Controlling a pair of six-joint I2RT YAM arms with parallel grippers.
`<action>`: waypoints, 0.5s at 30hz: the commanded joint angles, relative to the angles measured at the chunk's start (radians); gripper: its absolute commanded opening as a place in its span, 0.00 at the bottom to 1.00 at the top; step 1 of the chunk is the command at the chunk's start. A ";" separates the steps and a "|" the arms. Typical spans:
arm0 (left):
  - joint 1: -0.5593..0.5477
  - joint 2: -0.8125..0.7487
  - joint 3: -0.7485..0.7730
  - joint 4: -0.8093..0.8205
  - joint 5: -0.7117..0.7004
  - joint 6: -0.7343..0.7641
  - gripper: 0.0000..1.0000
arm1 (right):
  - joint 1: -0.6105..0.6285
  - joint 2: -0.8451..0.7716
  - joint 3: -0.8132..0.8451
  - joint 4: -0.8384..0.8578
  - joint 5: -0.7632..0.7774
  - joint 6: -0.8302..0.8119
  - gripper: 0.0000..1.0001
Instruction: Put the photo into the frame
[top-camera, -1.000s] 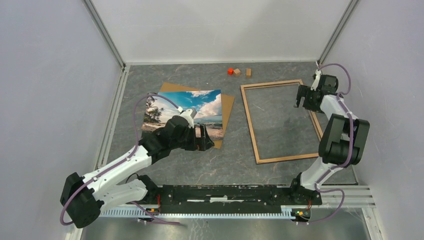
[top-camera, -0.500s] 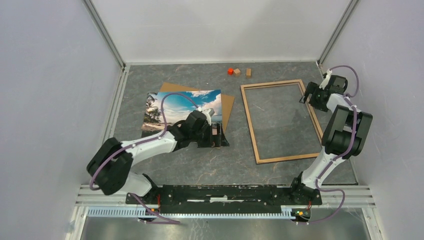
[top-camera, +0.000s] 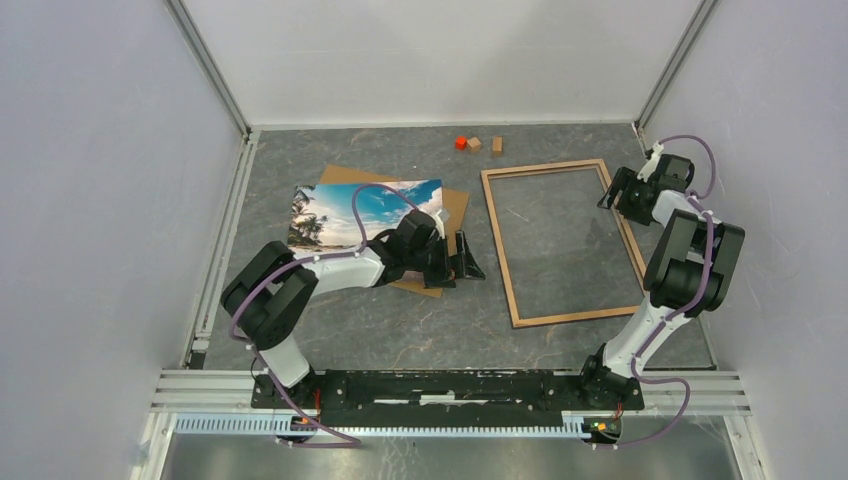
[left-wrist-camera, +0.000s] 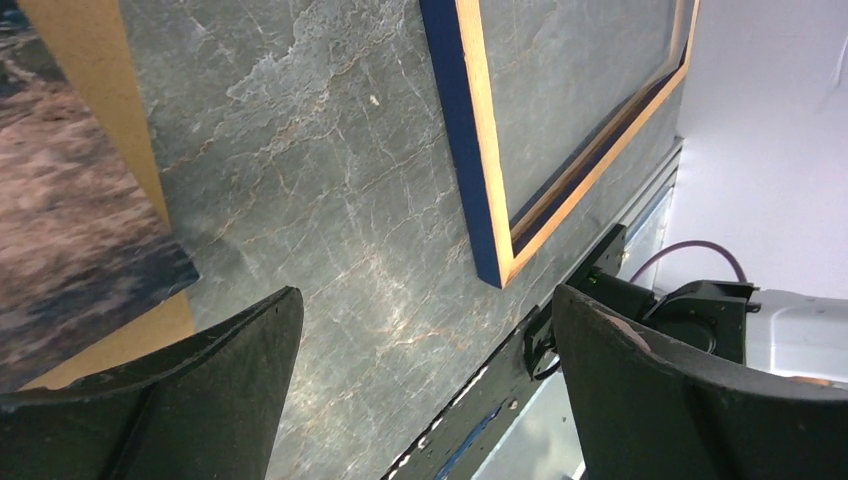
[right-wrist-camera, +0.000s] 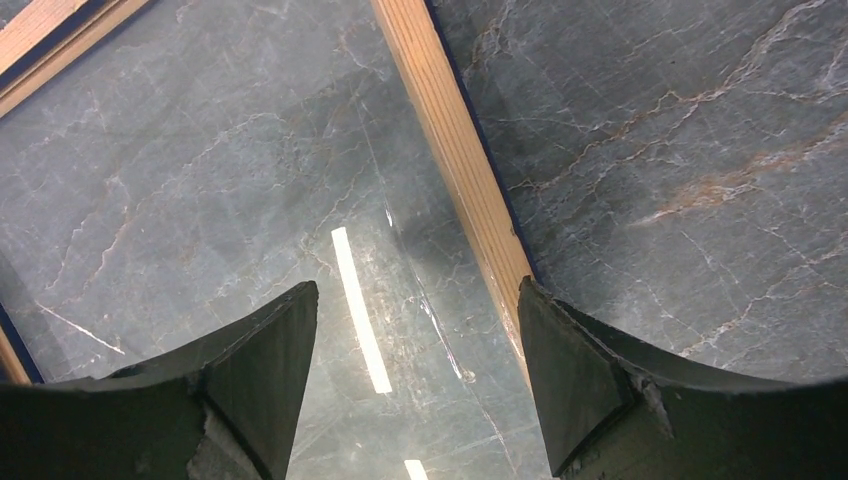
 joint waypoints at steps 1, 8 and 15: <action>-0.007 0.046 0.046 0.091 0.051 -0.101 0.99 | -0.001 0.016 -0.015 0.041 -0.013 0.012 0.78; -0.005 0.131 0.091 0.109 0.045 -0.170 0.99 | -0.001 -0.009 -0.059 0.045 -0.066 0.043 0.71; -0.005 0.256 0.178 0.113 0.058 -0.202 0.99 | -0.002 -0.025 -0.088 0.046 -0.117 0.067 0.72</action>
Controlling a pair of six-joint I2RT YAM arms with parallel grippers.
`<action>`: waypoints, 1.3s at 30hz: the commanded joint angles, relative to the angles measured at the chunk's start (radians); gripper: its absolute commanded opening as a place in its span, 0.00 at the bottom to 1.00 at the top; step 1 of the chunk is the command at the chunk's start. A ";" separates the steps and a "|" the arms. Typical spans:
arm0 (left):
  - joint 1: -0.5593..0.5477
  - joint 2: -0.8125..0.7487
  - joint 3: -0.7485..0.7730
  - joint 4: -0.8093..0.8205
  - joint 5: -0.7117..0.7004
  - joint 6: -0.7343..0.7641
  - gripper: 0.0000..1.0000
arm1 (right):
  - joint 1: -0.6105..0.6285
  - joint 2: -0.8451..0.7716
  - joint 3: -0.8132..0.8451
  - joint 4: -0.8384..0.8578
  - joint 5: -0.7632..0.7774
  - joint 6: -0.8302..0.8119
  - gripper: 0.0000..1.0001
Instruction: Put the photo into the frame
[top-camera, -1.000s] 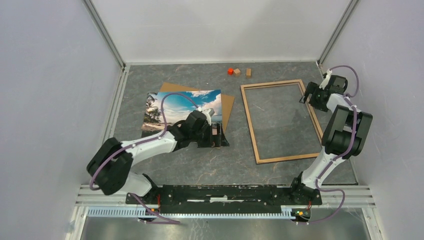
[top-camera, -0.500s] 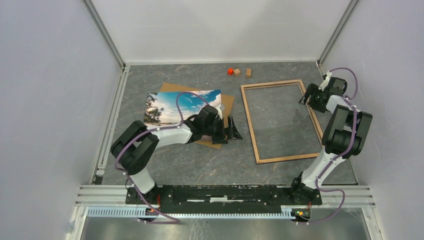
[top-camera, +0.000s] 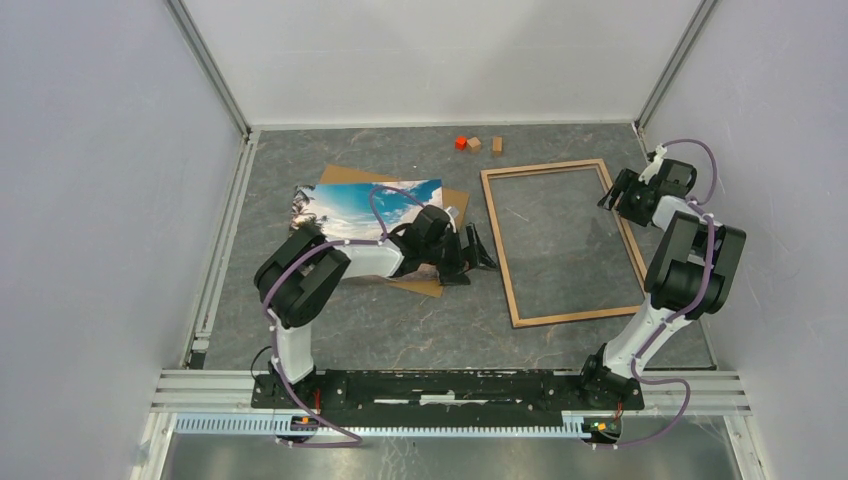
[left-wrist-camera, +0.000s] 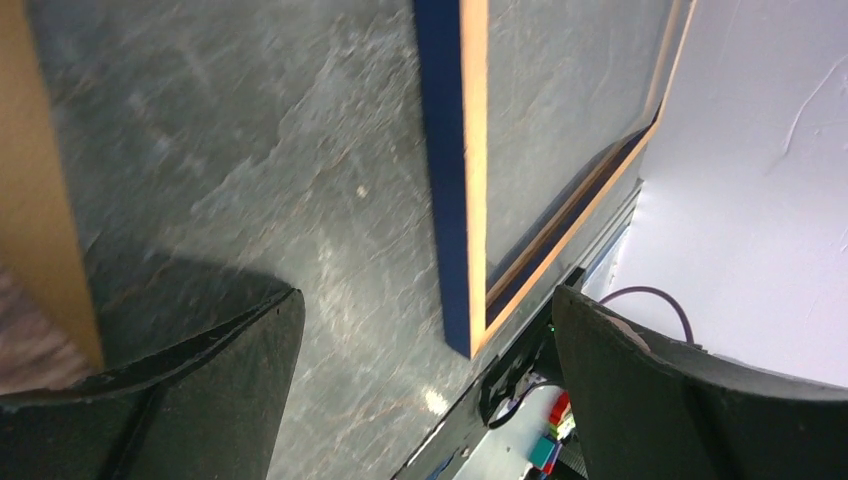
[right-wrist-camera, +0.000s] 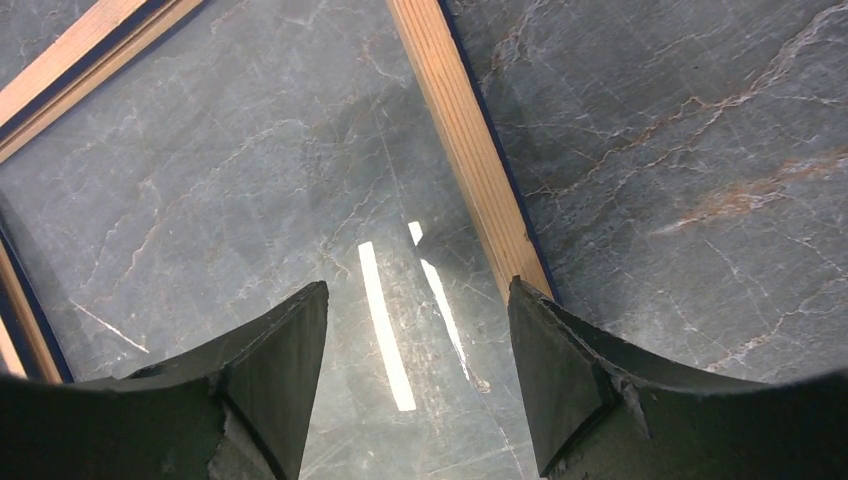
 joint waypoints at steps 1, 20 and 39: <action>-0.006 0.072 0.078 0.041 0.027 -0.060 0.99 | 0.004 -0.012 -0.032 -0.038 -0.066 0.037 0.72; -0.006 0.160 0.188 0.013 0.025 -0.043 0.99 | -0.001 -0.063 -0.132 -0.017 -0.098 0.113 0.76; 0.019 0.005 0.124 -0.097 -0.036 0.125 1.00 | 0.027 -0.193 0.022 -0.231 0.292 -0.029 0.96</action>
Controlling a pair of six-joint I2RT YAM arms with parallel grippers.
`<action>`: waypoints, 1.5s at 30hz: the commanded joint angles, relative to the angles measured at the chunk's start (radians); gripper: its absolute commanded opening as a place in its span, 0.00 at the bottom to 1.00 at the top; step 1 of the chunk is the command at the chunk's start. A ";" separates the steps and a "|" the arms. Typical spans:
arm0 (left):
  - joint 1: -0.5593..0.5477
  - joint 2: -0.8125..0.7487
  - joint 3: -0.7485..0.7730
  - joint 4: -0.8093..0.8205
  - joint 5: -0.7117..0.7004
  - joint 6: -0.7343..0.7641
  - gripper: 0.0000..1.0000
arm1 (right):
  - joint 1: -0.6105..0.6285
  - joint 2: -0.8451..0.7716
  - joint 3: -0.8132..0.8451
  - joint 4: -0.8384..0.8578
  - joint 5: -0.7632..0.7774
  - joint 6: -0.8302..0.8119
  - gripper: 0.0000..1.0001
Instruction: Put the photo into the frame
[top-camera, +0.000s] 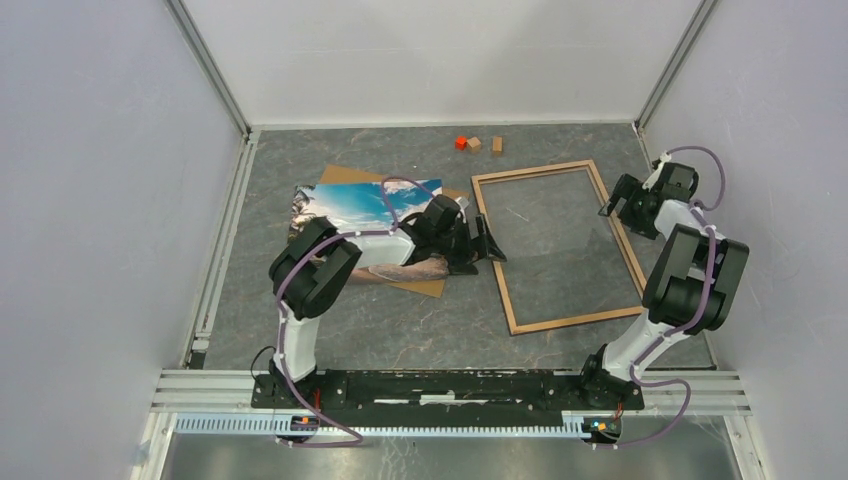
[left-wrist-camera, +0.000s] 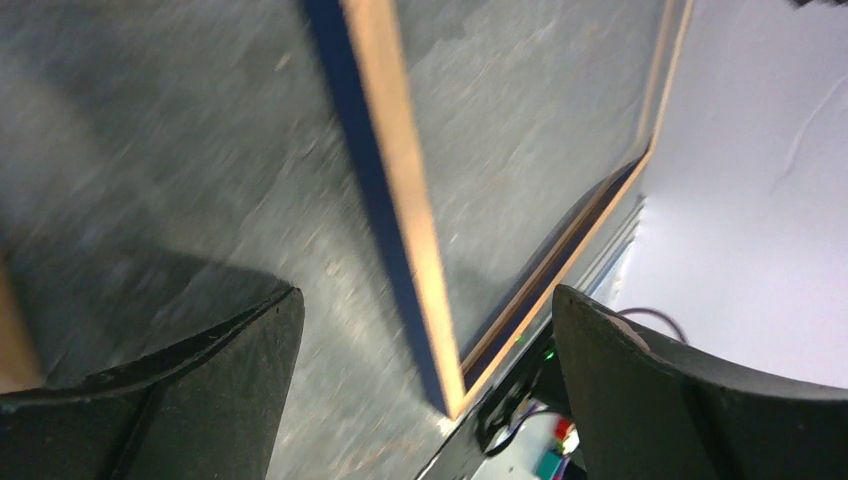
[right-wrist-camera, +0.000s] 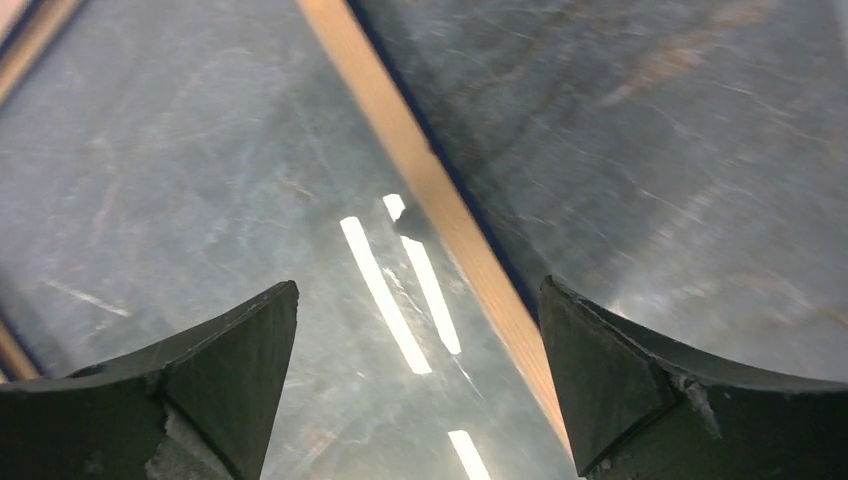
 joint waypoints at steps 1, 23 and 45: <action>0.020 -0.171 -0.110 -0.073 -0.058 0.139 1.00 | 0.064 -0.108 0.097 -0.164 0.322 -0.093 0.97; 0.163 -0.410 -0.361 0.116 0.006 -0.110 0.95 | 1.045 -0.299 -0.253 -0.225 0.367 0.090 0.63; 0.077 -0.106 -0.181 0.263 -0.013 -0.239 0.95 | 1.103 -0.406 -0.357 -0.146 0.478 0.160 0.13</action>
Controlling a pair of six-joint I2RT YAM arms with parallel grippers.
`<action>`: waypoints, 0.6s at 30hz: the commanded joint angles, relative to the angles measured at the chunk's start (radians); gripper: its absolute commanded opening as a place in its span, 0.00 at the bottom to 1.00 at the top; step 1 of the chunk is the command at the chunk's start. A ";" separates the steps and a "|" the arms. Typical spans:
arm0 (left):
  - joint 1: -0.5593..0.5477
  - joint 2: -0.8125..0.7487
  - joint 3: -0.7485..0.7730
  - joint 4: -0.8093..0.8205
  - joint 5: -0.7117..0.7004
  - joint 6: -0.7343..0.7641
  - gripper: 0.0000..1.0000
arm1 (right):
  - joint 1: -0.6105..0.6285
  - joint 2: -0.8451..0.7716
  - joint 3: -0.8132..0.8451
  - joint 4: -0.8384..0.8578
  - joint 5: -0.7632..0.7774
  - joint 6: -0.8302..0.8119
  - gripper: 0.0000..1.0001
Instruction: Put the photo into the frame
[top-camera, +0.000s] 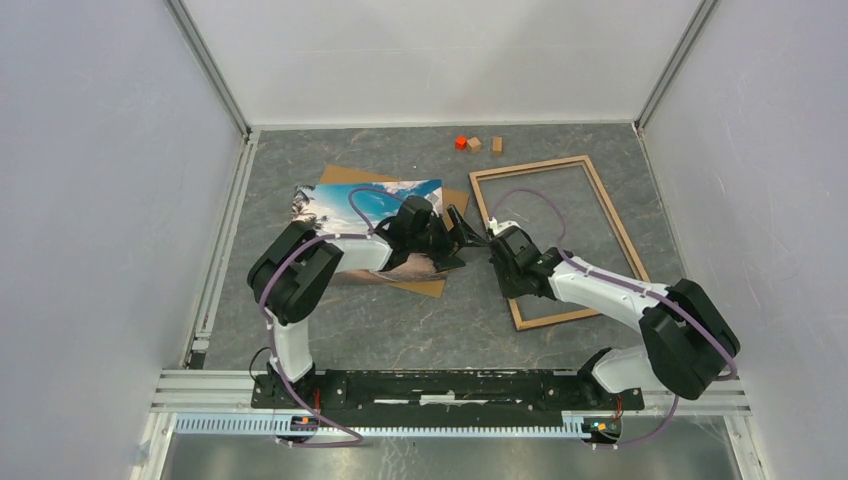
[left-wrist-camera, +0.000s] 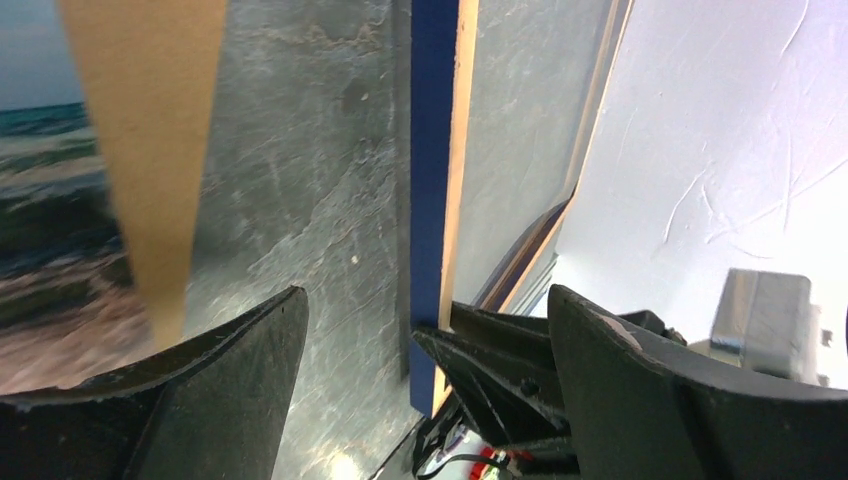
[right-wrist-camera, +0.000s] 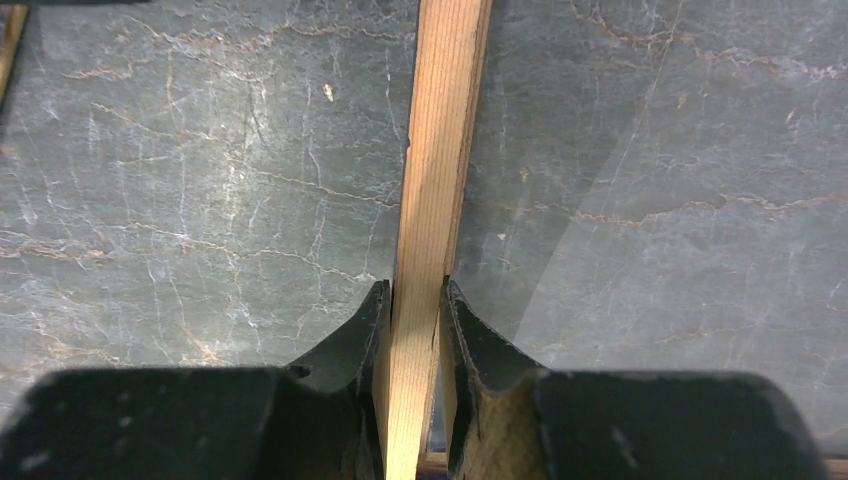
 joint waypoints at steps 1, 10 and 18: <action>-0.027 0.070 0.060 0.126 0.003 -0.084 0.96 | 0.005 -0.049 -0.004 0.070 0.006 0.015 0.12; -0.049 0.190 0.055 0.329 -0.027 -0.184 0.99 | 0.005 -0.081 0.002 0.061 0.008 0.025 0.07; -0.075 0.251 0.073 0.443 -0.053 -0.221 1.00 | 0.003 -0.105 0.021 0.042 0.009 0.027 0.06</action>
